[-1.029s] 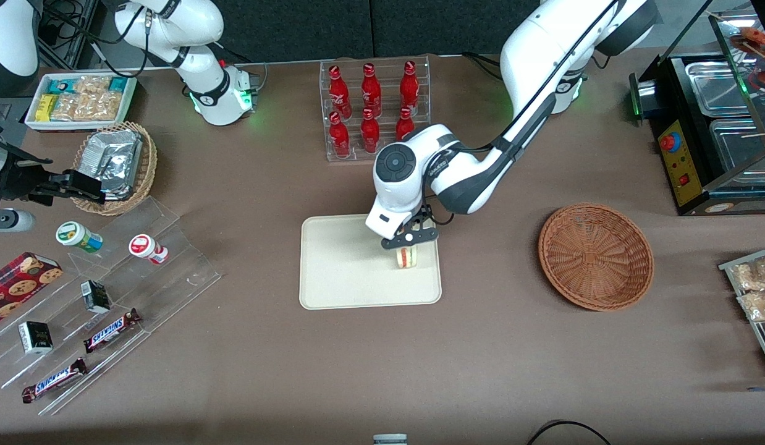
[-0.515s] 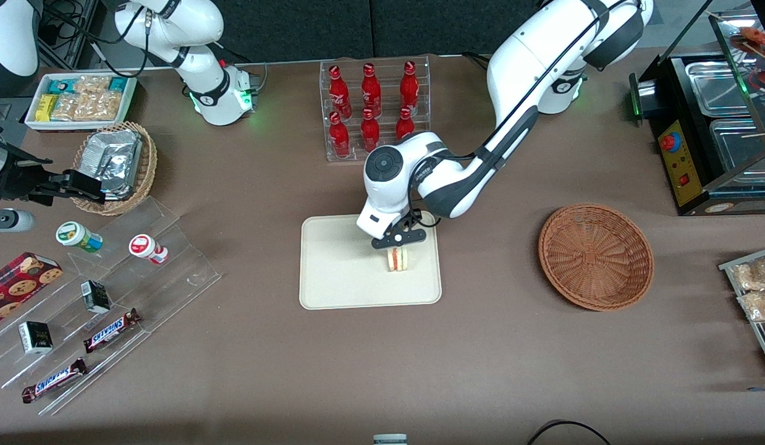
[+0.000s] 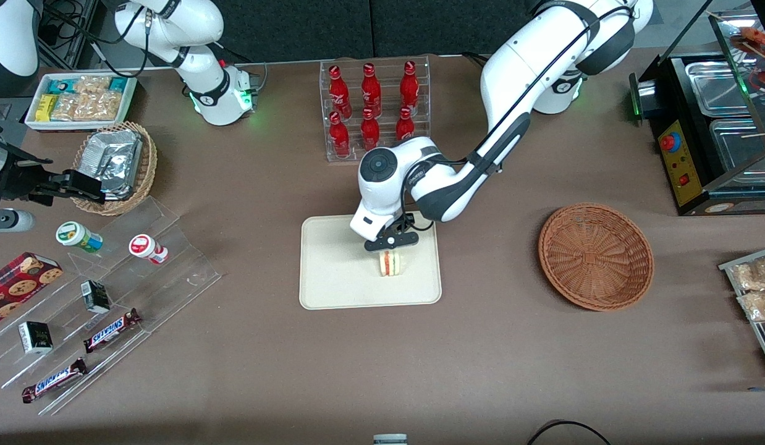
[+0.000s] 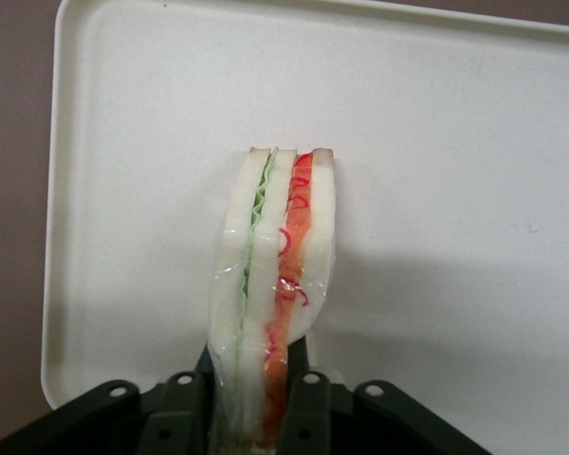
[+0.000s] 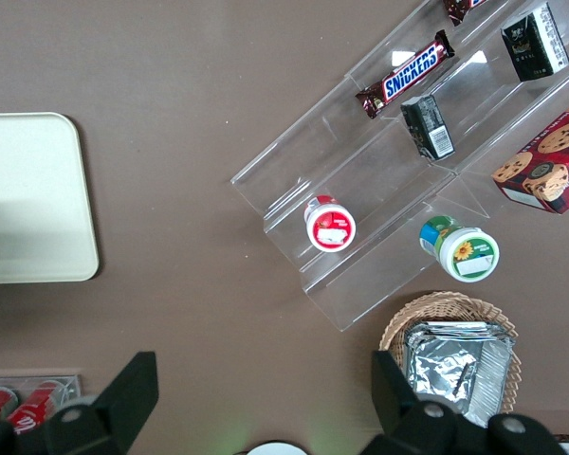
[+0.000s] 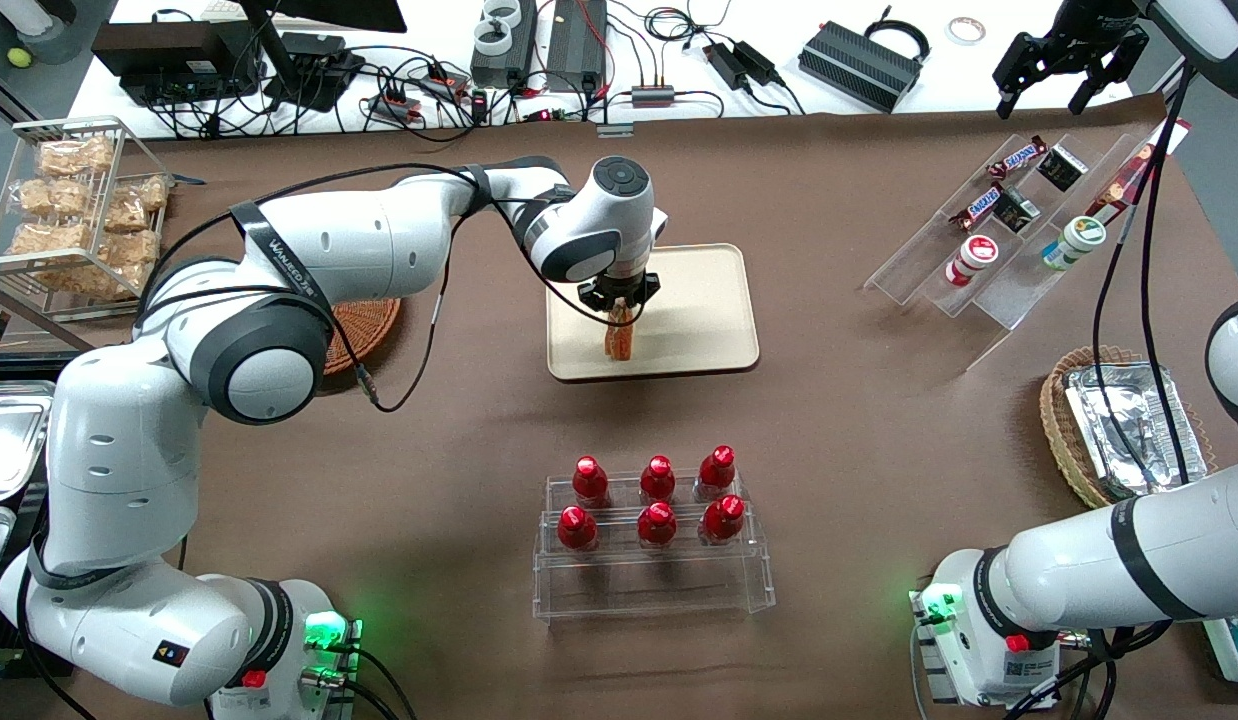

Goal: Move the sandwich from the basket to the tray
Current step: 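Lower the sandwich onto the tray center with the left gripper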

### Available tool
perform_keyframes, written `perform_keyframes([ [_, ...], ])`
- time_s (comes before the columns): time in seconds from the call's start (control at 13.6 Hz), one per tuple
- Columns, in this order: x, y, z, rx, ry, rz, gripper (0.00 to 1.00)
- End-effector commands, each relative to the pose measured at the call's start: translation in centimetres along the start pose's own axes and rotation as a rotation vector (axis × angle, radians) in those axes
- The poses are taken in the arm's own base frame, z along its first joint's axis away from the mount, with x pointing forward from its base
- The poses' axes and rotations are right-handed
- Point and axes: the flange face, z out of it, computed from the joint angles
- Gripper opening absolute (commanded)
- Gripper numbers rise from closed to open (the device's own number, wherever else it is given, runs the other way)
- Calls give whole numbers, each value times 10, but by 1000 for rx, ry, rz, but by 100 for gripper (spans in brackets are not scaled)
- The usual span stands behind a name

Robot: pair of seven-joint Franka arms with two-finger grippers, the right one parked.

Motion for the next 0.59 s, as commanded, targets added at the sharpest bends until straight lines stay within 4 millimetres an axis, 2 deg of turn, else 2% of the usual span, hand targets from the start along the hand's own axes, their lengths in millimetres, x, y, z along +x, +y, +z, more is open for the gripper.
perform_keyframes([
  [0.0, 1, 8, -1, 7, 42, 11, 99],
  [0.15, 3, 6, -2, 11, 55, 18, 100],
  [0.29, 11, 1, -16, 8, 64, 0, 100],
  [0.51, 27, -8, -71, -8, 90, -56, 100],
])
